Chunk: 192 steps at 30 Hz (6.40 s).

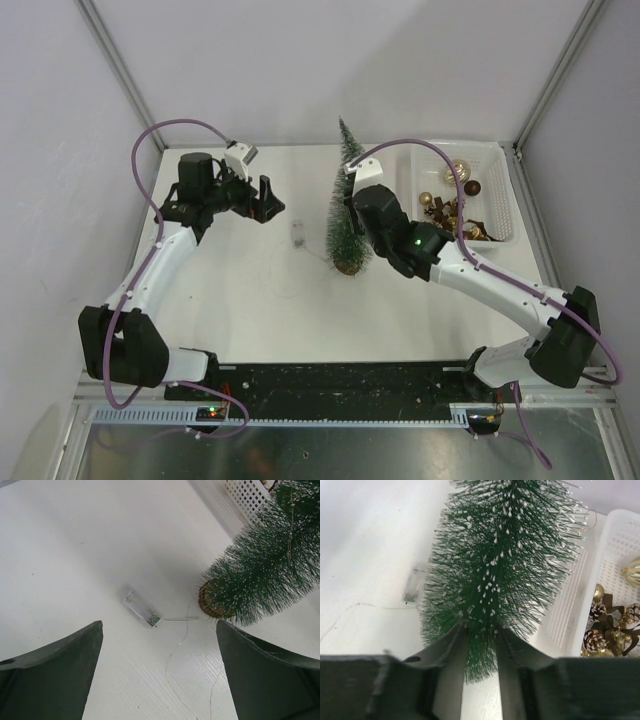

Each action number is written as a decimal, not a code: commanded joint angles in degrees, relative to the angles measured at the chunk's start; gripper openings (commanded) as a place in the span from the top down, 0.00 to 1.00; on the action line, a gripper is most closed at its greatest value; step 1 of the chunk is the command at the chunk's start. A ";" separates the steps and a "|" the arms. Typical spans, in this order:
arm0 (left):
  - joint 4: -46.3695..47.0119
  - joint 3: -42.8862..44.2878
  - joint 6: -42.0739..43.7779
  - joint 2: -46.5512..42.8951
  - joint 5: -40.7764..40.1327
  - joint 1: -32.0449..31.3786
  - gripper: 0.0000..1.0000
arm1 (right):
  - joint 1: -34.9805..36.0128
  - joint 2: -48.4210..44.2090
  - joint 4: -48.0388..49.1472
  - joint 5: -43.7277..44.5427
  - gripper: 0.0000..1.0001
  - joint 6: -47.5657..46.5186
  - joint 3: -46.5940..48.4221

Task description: Decorate the small christmas tree

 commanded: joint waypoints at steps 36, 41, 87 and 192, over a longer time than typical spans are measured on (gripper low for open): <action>-1.37 4.14 1.13 6.21 2.20 -0.22 0.00 | -53.22 31.53 -10.86 -11.93 0.22 22.18 26.07; -1.37 5.02 2.07 6.88 2.23 -0.21 0.00 | -56.46 39.05 -14.68 -11.27 0.26 23.31 33.44; -0.81 12.10 -1.16 16.40 6.92 -0.30 0.00 | -54.74 23.90 -6.44 -18.17 0.75 23.49 14.04; 3.40 20.60 5.64 22.54 33.25 -12.45 0.94 | -16.44 -9.13 -5.88 -23.90 0.81 7.14 7.51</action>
